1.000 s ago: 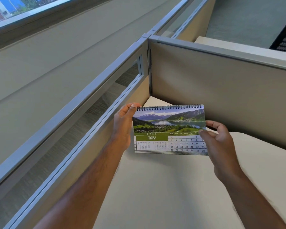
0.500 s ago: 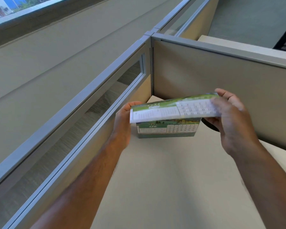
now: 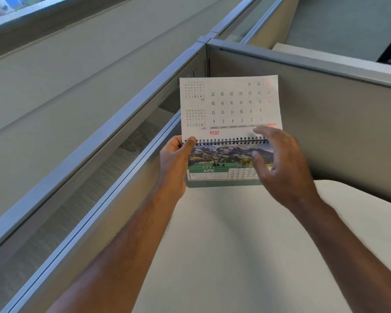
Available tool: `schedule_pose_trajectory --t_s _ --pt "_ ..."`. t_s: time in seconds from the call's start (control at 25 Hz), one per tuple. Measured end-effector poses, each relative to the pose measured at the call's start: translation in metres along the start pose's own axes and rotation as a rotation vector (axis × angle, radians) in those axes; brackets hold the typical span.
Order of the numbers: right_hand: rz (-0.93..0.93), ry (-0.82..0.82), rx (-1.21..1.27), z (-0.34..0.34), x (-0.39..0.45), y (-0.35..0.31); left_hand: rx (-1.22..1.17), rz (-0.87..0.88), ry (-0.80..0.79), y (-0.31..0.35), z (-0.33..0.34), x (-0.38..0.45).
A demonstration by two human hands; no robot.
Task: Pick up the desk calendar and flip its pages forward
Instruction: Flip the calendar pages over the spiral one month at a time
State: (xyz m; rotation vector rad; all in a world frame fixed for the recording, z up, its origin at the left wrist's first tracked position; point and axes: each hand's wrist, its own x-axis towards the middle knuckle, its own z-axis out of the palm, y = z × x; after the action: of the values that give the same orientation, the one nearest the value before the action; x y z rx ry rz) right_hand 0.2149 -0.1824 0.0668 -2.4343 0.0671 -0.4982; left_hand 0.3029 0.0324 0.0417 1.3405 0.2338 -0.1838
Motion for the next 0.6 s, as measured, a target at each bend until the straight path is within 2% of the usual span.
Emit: schedule_pose_trajectory --t_s 0.08,0.24,0.44,0.6 --pt "-0.106 -0.056 -0.14 0.009 0.001 -0.002 -0.029 -0.028 0.009 0.002 0.003 0.0" --pt "-0.15 -0.096 -0.169 0.028 0.011 -0.022 -0.018 -0.05 0.088 0.003 0.008 0.0" --pt "-0.169 -0.211 -0.328 0.055 0.027 -0.036 0.078 0.095 0.131 0.0 0.013 0.003" --pt "-0.146 -0.13 -0.372 0.05 0.034 -0.024 0.233 0.157 0.139 -0.006 0.009 0.002"
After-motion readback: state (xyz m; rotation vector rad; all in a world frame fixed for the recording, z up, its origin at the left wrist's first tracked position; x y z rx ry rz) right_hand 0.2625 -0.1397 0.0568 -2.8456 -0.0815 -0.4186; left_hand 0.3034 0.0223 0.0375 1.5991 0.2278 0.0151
